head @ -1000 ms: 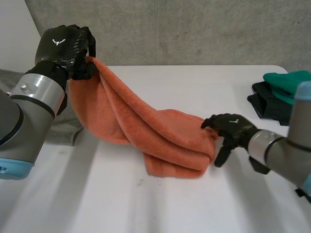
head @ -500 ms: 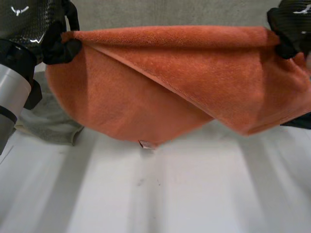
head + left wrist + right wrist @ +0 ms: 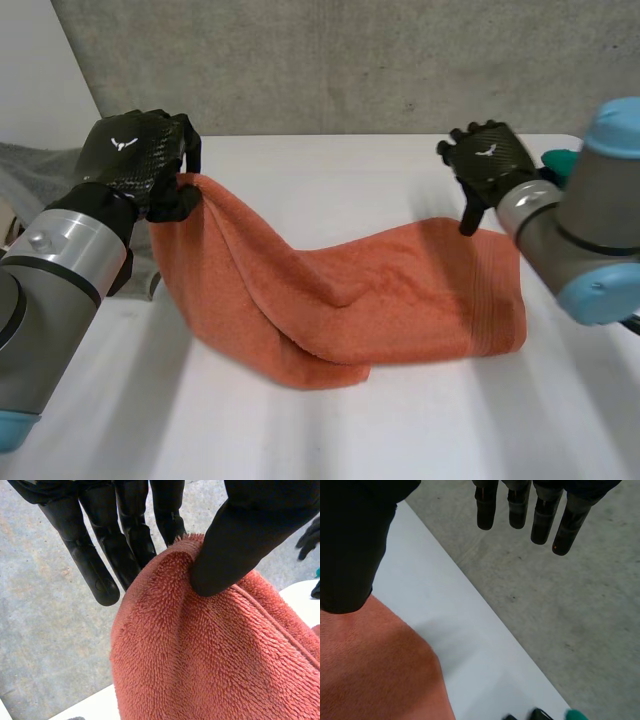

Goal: Fold the laundry.

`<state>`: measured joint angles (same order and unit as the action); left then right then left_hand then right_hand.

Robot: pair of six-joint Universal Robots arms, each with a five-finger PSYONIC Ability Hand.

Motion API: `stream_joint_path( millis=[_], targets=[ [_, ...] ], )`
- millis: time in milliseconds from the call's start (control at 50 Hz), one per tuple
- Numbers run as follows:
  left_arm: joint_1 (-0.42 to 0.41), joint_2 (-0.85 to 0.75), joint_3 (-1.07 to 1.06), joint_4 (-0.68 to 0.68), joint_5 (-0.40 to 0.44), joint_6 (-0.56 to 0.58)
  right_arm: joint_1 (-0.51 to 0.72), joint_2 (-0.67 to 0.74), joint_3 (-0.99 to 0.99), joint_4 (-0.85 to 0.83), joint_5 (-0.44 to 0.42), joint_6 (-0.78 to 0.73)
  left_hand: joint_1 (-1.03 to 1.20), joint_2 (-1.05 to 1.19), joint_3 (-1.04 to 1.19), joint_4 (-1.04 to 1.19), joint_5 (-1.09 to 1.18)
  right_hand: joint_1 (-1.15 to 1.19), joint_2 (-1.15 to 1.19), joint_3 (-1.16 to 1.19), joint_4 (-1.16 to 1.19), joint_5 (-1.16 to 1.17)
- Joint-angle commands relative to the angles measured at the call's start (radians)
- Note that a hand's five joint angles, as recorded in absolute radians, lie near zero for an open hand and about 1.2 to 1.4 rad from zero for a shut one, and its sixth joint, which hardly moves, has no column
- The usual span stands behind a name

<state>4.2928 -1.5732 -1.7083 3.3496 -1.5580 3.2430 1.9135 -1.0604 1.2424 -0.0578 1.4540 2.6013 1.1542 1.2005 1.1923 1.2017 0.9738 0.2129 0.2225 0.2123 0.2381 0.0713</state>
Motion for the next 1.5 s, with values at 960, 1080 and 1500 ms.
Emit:
stream_joint_path(
  millis=[960, 1080, 1500],
  targets=[
    [0.036, -0.060, -0.037, -0.148, 0.004, 0.267, -0.249, -0.378, 0.299, 0.593, -0.123, -0.369, 0.242, 0.196, 0.204, 0.195, 0.248, 1.183, 1.174, 1.184, 1.158, 1.150],
    [0.025, -0.262, 0.059, -0.084, 0.009, 0.383, -0.209, -0.206, 0.128, 0.505, -0.107, -0.329, 0.242, 0.196, 0.204, 0.195, 0.248, 1.183, 1.174, 1.184, 1.158, 1.150],
    [-0.007, -0.291, 0.360, 0.383, -0.024, 0.419, -0.139, -0.104, -0.299, 0.103, -0.026, -0.023, 0.242, 0.196, 0.204, 0.195, 0.248, 1.183, 1.174, 1.184, 1.158, 1.150]
  ],
)
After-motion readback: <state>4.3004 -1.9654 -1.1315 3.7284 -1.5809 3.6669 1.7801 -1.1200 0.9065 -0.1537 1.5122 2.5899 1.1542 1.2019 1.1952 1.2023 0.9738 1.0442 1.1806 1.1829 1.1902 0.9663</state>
